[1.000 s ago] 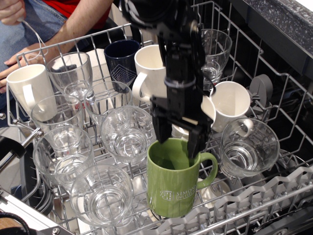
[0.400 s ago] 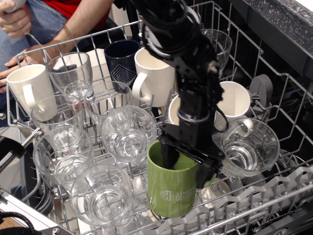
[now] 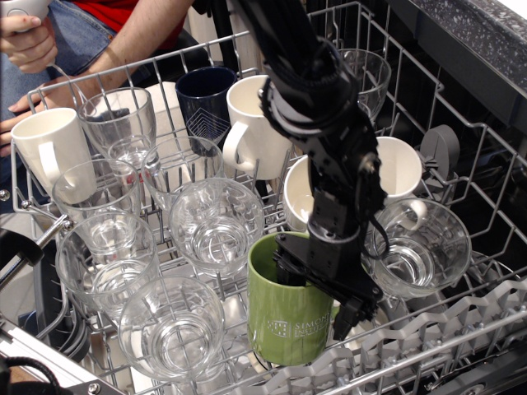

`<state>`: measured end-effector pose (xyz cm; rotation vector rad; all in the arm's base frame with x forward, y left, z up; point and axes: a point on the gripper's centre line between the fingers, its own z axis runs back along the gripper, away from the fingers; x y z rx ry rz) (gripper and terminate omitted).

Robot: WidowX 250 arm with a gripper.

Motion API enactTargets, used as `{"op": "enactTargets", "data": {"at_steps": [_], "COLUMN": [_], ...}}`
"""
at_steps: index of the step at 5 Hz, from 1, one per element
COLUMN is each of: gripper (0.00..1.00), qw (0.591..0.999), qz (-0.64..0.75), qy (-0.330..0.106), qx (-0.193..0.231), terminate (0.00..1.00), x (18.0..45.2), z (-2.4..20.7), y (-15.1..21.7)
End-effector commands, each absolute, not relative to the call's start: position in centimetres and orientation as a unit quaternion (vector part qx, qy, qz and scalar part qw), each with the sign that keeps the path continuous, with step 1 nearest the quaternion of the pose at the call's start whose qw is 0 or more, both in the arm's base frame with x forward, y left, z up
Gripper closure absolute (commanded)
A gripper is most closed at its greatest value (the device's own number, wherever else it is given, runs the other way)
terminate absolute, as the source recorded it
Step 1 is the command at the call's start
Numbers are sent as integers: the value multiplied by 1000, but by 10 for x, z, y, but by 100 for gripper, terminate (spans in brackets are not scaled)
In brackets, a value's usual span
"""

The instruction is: Pick up green mug

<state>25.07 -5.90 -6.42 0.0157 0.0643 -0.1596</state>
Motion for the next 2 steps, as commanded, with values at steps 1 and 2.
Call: {"op": "enactTargets", "data": {"at_steps": [1,2], "gripper": [100,100], "qw": [997,997], "qz": [-67,-65], "qy": [22,21], "qx": [18,25], "terminate": [0,0], "x": [253,253], "z": [-58,-57], "y": [-60,-59]}}
